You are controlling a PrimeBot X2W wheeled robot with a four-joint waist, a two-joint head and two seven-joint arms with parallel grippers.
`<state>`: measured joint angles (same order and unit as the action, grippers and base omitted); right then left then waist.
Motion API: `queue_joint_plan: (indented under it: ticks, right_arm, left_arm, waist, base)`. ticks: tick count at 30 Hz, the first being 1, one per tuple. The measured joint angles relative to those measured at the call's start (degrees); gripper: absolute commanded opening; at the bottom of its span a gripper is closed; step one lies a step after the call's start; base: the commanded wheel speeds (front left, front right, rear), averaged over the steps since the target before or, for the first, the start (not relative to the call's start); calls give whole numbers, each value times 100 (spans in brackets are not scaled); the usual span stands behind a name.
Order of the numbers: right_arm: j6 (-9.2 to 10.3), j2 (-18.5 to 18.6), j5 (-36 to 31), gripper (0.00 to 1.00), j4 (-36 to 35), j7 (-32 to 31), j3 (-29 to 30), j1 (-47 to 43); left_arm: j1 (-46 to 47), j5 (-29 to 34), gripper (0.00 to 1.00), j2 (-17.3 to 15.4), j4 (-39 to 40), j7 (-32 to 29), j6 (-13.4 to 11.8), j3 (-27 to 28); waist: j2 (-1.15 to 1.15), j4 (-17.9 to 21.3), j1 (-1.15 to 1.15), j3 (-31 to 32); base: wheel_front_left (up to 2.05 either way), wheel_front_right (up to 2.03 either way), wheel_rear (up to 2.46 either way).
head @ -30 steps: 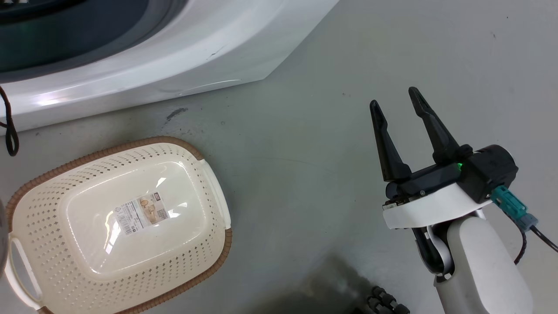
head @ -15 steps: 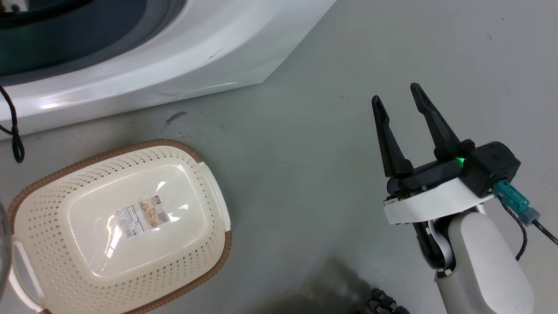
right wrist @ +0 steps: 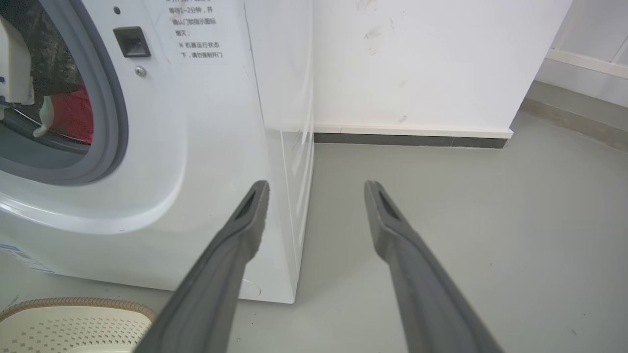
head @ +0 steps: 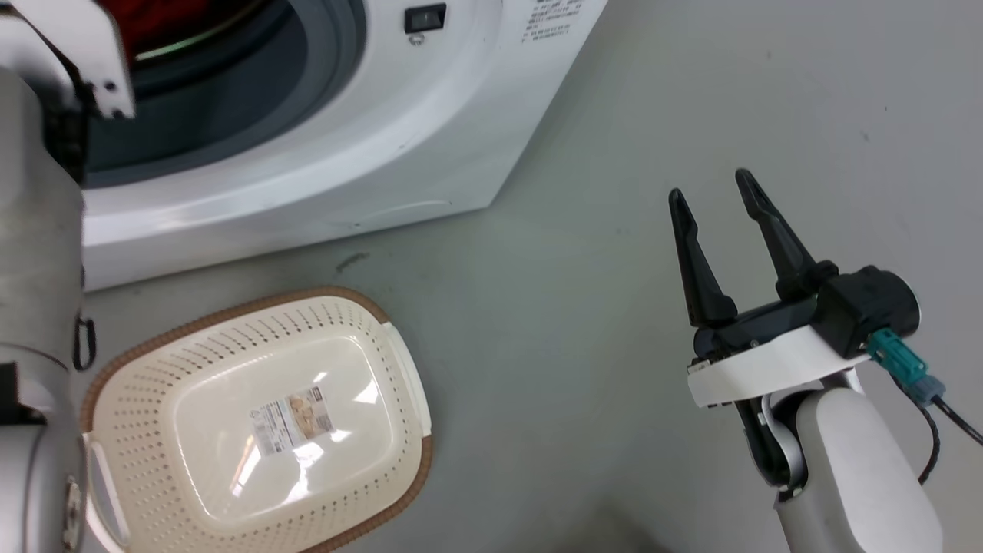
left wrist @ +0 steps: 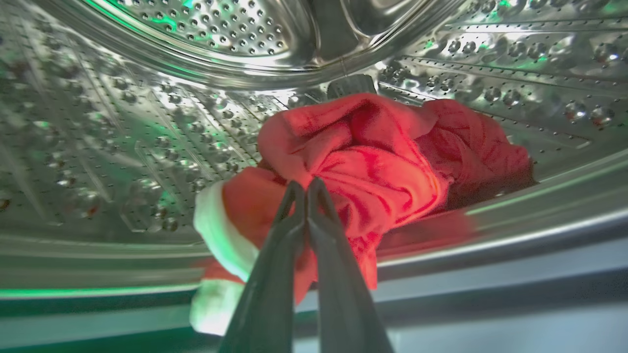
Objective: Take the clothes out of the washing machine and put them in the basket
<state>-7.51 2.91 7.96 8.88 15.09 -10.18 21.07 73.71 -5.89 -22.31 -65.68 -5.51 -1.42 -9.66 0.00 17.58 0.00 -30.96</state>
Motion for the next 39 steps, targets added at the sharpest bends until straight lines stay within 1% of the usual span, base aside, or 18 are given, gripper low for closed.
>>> queue_joint_plan:
  ticks: [5, 13, 18, 22, 25, 39]
  right_arm:
    - [0, -1, -82, 100, 98, 0, 94, -210]
    - [0, -2, -210, 100, 178, 0, 275, -562]
    - [0, -1, -252, 100, 180, 0, 379, -725]
    - [0, -1, -291, 100, 181, 0, 448, -829]
    - [0, -2, -292, 100, 192, 0, 488, -924]
    - [0, -1, -412, 100, 263, 0, 637, -1352]
  left_arm:
    - [-399, -144, 0, 193, -141, 650, 26, 32]
    - [-936, -388, 0, 485, -368, 1589, 162, 75]
    - [-1122, -495, 0, 557, -392, 1904, 248, 107]
    - [-1291, -565, 0, 661, -245, 2019, 304, 133]
    - [-1505, -655, 0, 721, 16, 2040, 342, 197]
    - [-3265, -749, 0, 1083, 2644, 2049, 272, 598]
  waist:
    - [0, -104, 0, 402]
    - [0, -311, 0, 1053]
    - [0, -458, -1, 1363]
    - [0, -567, 0, 1556]
    - [0, -636, -1, 1701]
    - [0, -968, -1, 2461]
  base:
    - [0, 0, 0]
    - [0, 0, 0]
    - [0, 0, 0]
    - [0, 0, 0]
    - [0, 0, 0]
    - [0, 0, 0]
